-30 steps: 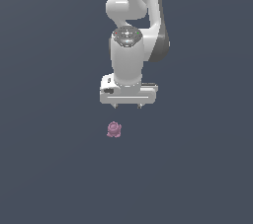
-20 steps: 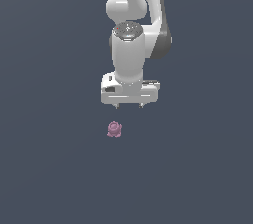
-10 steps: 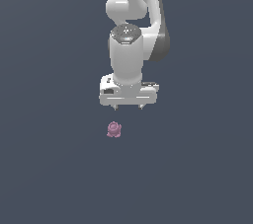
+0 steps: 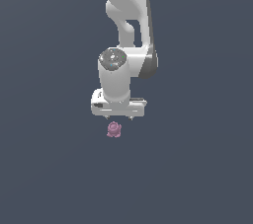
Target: Pick up the object and move it to a goal position.
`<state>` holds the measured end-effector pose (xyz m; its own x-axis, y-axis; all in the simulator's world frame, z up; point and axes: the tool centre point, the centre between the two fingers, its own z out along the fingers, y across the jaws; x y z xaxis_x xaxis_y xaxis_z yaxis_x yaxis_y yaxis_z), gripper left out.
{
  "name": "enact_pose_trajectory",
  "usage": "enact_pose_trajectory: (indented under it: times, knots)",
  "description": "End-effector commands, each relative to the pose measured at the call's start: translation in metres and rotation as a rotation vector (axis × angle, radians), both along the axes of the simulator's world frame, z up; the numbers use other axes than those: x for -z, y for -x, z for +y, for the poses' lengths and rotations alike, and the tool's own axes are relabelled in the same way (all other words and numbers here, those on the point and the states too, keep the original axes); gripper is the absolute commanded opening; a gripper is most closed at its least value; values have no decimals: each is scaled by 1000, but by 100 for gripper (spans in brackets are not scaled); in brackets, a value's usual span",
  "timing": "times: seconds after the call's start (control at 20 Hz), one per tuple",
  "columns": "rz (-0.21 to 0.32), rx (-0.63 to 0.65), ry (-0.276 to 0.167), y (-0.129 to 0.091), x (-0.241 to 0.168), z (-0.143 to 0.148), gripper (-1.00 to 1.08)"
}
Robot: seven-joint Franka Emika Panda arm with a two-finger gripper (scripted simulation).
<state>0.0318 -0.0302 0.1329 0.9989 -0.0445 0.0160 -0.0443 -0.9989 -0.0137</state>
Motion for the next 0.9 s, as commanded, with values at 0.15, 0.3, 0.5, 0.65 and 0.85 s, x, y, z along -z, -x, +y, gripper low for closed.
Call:
enact_pose_trajectory:
  times: [0.15,0.3,0.5,0.65,0.85]
  knots:
    - [12,31,9,-5,30,-21,100]
    - [15,40,11,-6,39,-27,100]
    - [17,43,13,-6,43,-29,100]
    - [17,43,12,-6,44,-29,100]
    - [17,43,12,-5,57,-29,100]
